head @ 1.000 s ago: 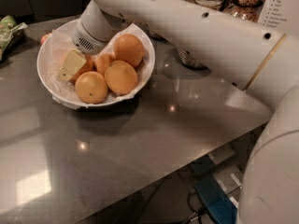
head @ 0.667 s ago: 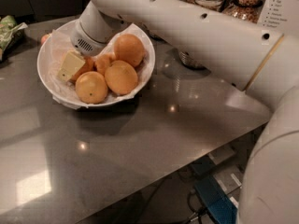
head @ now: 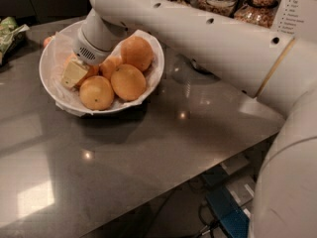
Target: Pick orange from white bowl
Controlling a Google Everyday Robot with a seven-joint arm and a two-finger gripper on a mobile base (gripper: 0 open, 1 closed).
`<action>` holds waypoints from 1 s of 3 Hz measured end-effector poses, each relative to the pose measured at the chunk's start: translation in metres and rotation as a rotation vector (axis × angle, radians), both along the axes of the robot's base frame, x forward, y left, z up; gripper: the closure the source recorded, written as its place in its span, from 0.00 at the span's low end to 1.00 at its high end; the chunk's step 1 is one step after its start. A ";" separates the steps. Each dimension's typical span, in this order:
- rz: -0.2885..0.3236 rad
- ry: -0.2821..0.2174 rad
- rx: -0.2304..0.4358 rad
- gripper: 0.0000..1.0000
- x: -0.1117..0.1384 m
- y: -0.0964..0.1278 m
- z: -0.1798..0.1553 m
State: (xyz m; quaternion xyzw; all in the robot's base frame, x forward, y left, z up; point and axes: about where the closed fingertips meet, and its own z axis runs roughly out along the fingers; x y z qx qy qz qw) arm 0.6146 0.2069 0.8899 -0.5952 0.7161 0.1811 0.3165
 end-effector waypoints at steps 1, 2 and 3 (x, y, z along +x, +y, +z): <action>0.000 0.000 0.000 0.57 0.001 0.001 0.004; 0.000 0.000 0.000 0.80 0.003 0.002 0.007; 0.000 0.000 0.000 1.00 0.003 0.002 0.007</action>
Offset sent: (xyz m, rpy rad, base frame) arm 0.0025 -0.0164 -0.0250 -0.0287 0.0192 -0.0636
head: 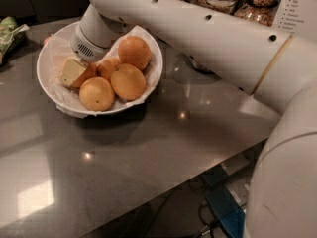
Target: Pick orange from white bowl
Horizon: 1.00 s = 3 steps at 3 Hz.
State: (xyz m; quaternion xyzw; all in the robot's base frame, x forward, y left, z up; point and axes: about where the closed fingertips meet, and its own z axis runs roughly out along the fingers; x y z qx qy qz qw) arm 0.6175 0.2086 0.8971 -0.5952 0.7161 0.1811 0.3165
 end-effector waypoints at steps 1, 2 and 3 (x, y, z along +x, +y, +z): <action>-0.002 -0.010 0.005 1.00 -0.006 -0.005 0.005; 0.015 -0.064 0.060 1.00 -0.022 -0.013 0.034; 0.044 -0.142 0.154 1.00 -0.043 -0.028 0.073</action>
Offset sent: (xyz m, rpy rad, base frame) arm -0.0396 -0.0318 0.0760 0.1444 -0.1467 0.0287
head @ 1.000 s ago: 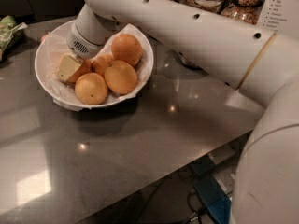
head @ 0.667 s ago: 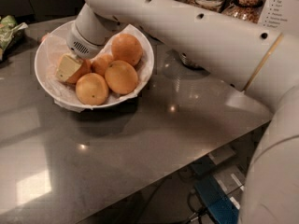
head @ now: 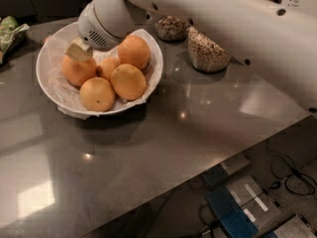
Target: Pick orange from white bowl
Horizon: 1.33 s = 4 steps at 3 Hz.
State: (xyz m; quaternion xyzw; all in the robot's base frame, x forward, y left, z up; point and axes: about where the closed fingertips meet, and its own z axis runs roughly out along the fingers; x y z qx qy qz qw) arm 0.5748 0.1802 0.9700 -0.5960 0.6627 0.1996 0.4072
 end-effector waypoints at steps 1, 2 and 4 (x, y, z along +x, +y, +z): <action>0.057 -0.039 0.100 1.00 -0.011 -0.023 0.024; 0.091 -0.084 0.122 1.00 -0.015 -0.049 0.034; 0.076 -0.072 0.087 0.51 -0.021 -0.044 0.028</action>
Offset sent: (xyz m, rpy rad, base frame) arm -0.0161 -0.0861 0.0426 0.1503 -0.1346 0.1237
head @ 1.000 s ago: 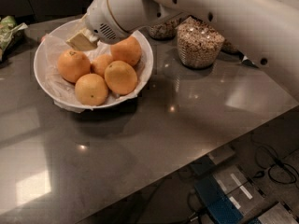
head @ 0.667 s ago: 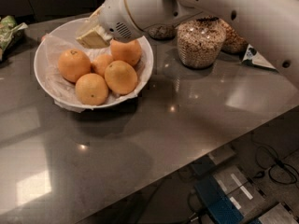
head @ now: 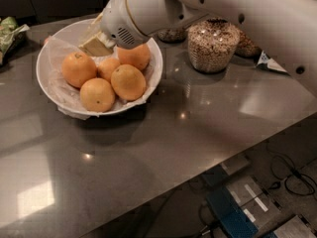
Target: Pick orange from white bowl
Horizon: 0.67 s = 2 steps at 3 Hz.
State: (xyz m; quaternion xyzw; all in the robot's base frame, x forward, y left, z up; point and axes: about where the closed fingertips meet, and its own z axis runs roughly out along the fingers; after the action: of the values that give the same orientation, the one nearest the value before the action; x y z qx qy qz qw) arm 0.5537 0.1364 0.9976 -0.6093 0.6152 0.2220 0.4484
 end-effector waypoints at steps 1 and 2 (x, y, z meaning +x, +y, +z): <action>-0.020 0.047 -0.056 0.26 0.003 0.005 -0.018; -0.021 0.049 -0.056 0.03 0.002 0.006 -0.018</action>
Offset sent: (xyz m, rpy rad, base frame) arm 0.0022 0.0039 -0.0149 -0.0461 0.0377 -0.0156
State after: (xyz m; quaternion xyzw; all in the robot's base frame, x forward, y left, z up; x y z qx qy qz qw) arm 0.5562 0.1421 0.9797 -0.6093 0.6384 0.2148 0.4183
